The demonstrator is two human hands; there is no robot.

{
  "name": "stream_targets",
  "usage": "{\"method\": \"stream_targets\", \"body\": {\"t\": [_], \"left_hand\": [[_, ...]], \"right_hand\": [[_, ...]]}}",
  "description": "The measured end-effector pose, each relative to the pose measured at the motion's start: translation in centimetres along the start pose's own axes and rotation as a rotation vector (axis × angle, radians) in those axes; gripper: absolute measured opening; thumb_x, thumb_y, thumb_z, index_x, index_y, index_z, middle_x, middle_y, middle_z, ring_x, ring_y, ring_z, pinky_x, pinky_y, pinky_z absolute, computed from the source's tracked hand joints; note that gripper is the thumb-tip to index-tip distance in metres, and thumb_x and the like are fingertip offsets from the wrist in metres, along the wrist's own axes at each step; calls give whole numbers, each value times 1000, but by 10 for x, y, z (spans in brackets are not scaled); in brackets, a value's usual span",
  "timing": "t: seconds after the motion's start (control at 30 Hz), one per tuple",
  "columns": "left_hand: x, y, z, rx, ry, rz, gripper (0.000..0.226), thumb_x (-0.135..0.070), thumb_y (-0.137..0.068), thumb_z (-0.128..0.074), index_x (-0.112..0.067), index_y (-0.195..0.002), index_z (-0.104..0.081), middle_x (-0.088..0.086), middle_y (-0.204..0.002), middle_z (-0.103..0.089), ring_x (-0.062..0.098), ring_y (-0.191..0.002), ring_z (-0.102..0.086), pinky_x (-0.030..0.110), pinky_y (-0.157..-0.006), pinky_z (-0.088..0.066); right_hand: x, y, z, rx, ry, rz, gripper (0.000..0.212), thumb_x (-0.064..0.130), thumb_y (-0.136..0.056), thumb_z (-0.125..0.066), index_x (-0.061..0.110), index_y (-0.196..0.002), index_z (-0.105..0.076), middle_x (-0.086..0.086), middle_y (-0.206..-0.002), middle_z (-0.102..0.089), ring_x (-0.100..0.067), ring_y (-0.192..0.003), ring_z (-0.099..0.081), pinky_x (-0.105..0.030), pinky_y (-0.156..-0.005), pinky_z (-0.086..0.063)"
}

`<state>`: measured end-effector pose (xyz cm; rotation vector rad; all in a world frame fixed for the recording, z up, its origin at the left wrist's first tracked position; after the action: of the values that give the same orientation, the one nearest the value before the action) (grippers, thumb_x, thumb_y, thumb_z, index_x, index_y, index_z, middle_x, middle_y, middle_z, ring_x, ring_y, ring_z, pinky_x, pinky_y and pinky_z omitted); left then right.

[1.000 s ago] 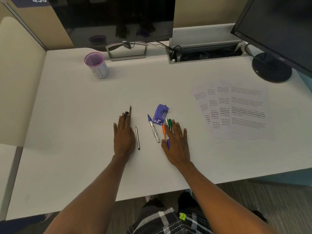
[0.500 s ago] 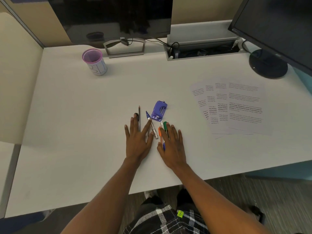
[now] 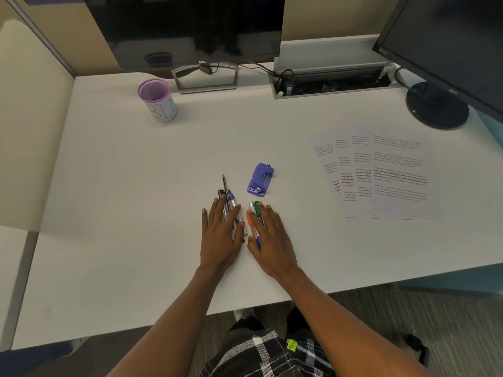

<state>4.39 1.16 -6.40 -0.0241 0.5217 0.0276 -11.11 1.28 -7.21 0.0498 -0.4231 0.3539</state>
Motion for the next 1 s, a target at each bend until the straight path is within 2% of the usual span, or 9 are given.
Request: {"method": "stream_targets", "body": {"t": [0.1,0.27,0.37,0.5,0.7,0.8,0.93,1.0], "left_hand": [[6,-1,10,-41,63,23,53,-38,-108,-34,-25,-159,-36,5,-171,-22,19,-160,-11,49,-130,-7],[21,-14,23,-93,231,133,58,-38,-107,-24,-19,-162,-29,3,-172,-17,11,-159,-7,42,-131,-10],[23,-22,21,-68,274,136,56,-34,-109,-26,-18,-163,-23,-1,-172,-13,3,-157,-2,37,-131,-8],[17,-28,15,-37,238,93,51,-32,-113,-28,-22,-163,-21,-6,-172,-12,1,-158,-1,32,-130,-4],[23,-36,17,-42,122,51,50,-29,-113,-29,-18,-162,-25,-1,-171,-21,9,-159,-10,34,-130,-3],[32,-44,22,-47,136,71,51,-31,-113,-29,-18,-162,-25,-1,-171,-22,9,-159,-10,34,-130,-5],[45,-54,28,-46,125,83,51,-34,-113,-28,-20,-163,-24,-1,-171,-19,8,-159,-8,40,-131,-8],[50,-60,32,-44,113,87,54,-38,-112,-24,-20,-163,-24,-2,-171,-18,8,-159,-7,40,-131,-6]], "right_hand": [[10,-7,-4,24,-19,19,75,46,-101,-43,19,-162,-10,-6,-170,-15,-23,-158,-8,-43,-127,-20],[27,-22,-5,19,-19,43,76,53,-100,-39,17,-162,-13,-9,-169,-16,-25,-158,-7,-43,-127,-19],[35,-30,-4,42,18,63,77,54,-99,-37,21,-163,-8,-10,-170,-11,-25,-158,-2,-44,-127,-17],[40,-42,-7,90,57,58,72,51,-103,-33,17,-163,-10,-9,-171,-7,-25,-158,1,-46,-126,-20],[45,-55,-8,133,83,54,71,54,-103,-15,15,-162,-10,-8,-171,-9,-26,-158,-1,-46,-125,-23],[53,-65,-10,127,77,55,69,51,-104,-14,14,-162,-13,-8,-170,-11,-27,-158,-3,-45,-125,-24],[63,-79,-13,129,70,66,74,54,-102,3,15,-162,-16,-8,-170,-12,-27,-158,-4,-44,-125,-23],[67,-88,-17,134,72,72,74,55,-101,5,17,-162,-13,-6,-171,-8,-26,-158,-1,-44,-127,-20]]}}
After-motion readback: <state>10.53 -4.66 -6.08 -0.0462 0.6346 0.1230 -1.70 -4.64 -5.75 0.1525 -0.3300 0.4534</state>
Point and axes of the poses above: each hand's wrist, its own y-axis away from the middle knuckle, its own z-axis out of the back of the hand, x = y × z, the point moved 5 cm from there along -y, towards the middle knuckle
